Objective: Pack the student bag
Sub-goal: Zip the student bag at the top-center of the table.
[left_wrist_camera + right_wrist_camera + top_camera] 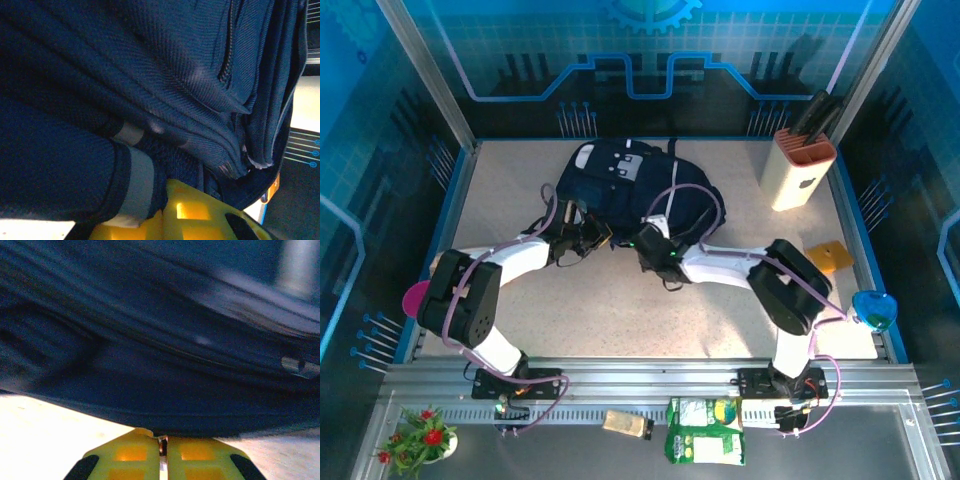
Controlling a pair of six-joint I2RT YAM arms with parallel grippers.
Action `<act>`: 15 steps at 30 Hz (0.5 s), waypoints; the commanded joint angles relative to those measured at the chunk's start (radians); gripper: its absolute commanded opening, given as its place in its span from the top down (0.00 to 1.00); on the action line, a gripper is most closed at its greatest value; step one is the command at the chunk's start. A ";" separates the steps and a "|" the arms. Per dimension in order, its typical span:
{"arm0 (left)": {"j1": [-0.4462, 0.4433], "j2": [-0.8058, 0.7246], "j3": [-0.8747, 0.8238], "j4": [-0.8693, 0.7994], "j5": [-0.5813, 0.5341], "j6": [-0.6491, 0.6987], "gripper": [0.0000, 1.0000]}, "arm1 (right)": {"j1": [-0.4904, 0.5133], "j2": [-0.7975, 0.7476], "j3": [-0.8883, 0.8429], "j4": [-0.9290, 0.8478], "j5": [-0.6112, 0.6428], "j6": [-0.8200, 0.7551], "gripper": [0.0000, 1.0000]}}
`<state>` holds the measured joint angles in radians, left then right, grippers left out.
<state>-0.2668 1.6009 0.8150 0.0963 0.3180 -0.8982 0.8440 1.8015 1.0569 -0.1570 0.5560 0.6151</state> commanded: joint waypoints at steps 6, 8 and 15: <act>0.006 -0.010 0.066 -0.038 -0.006 0.054 1.00 | -0.165 -0.122 -0.141 -0.020 0.057 -0.065 0.93; 0.008 -0.002 0.080 -0.051 -0.012 0.064 1.00 | -0.193 -0.135 -0.150 -0.015 0.045 -0.082 0.94; 0.046 0.045 0.152 -0.090 -0.022 0.117 1.00 | -0.219 -0.120 -0.100 0.008 -0.159 -0.210 1.00</act>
<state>-0.2562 1.6257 0.9024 0.0051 0.3115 -0.8444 0.6388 1.6810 0.9287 -0.1337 0.4839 0.4782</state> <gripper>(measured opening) 0.053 0.055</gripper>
